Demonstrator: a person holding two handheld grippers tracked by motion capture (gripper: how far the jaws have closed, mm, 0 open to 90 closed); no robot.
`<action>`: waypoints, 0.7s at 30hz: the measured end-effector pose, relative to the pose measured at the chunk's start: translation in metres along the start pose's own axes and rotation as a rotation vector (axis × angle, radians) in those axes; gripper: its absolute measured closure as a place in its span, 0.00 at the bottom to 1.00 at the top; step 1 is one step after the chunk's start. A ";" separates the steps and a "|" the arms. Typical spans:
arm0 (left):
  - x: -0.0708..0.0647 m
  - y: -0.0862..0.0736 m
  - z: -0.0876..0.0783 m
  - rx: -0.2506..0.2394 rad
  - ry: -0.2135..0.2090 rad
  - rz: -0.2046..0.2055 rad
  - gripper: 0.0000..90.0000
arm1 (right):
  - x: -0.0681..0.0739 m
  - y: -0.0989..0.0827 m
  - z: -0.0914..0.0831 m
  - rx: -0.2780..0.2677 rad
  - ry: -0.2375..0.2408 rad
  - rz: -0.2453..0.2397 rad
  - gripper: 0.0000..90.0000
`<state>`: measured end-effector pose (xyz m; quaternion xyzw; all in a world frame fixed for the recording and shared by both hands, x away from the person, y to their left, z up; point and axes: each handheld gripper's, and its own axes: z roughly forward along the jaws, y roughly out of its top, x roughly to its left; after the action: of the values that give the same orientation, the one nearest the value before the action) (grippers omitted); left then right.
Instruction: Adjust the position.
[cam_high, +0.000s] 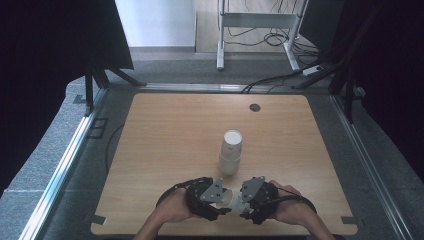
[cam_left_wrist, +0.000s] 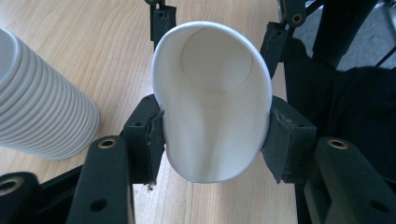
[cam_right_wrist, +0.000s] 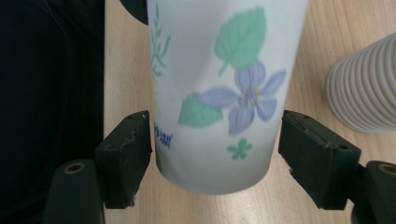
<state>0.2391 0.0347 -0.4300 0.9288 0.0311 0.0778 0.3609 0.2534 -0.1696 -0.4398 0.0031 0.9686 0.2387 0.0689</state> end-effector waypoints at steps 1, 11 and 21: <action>-0.001 0.001 0.000 0.009 0.006 0.001 0.49 | 0.001 0.002 0.001 0.012 -0.003 -0.017 0.30; -0.008 0.008 0.005 0.080 0.029 0.046 0.49 | 0.008 0.011 0.015 0.131 -0.011 -0.071 0.34; -0.011 0.011 0.008 0.091 0.028 0.055 0.48 | 0.010 0.014 0.020 0.145 0.001 -0.076 0.41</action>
<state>0.2299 0.0203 -0.4294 0.9436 0.0139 0.0992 0.3155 0.2461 -0.1477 -0.4522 -0.0287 0.9828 0.1653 0.0772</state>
